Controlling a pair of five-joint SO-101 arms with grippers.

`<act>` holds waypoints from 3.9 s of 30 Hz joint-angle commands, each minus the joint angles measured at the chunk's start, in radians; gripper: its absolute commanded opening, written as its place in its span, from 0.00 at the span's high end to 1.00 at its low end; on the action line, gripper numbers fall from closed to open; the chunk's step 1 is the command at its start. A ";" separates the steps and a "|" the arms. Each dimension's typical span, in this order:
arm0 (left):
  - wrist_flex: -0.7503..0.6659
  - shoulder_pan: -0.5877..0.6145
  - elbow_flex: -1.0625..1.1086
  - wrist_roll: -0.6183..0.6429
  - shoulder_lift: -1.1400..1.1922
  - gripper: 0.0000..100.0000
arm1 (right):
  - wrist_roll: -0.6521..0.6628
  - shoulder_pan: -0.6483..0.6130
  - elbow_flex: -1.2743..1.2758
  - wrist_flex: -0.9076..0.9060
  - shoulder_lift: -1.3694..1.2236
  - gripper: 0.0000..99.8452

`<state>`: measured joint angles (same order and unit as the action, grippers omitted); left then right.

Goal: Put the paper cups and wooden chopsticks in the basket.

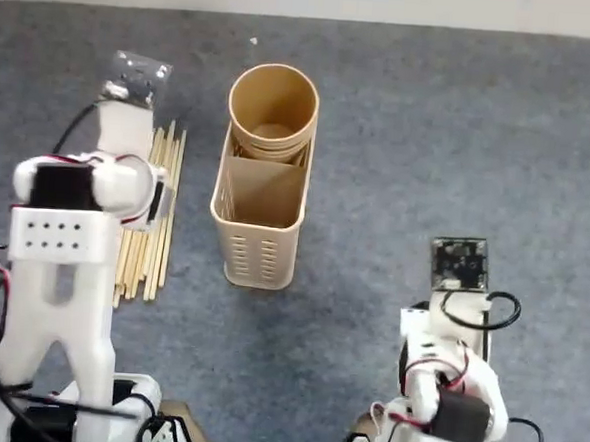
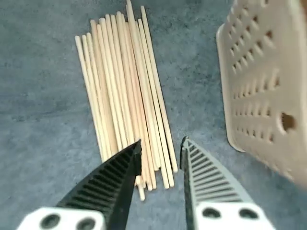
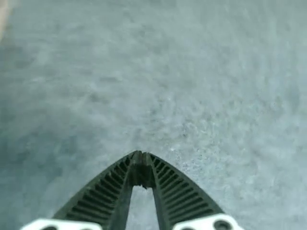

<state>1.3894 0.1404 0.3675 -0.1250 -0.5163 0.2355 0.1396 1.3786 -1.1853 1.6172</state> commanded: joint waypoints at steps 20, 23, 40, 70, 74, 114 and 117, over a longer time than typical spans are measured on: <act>-0.539 -0.050 0.380 0.034 0.148 0.85 | -0.101 0.048 0.420 0.053 0.214 0.99; -0.565 0.001 0.289 0.034 0.321 0.85 | -0.101 0.048 0.420 -0.061 0.214 0.99; -0.563 0.025 0.038 0.077 0.645 0.85 | -0.103 0.045 0.420 -0.061 0.214 0.99; -0.519 0.010 -0.008 0.097 0.644 0.85 | -0.103 0.045 0.420 -0.061 0.214 0.99; -0.520 0.004 0.025 0.097 0.644 0.85 | -0.103 0.045 0.420 -0.061 0.214 0.99; -0.040 0.002 -0.651 0.095 0.826 1.00 | -0.103 0.045 0.420 -0.061 0.214 0.99; 0.118 -0.012 -0.920 0.092 0.809 1.00 | -0.103 0.045 0.420 -0.061 0.214 0.99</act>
<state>1.3679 0.1465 -0.2800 -0.0330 0.3261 0.1435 0.1780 1.6625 -1.2421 1.8197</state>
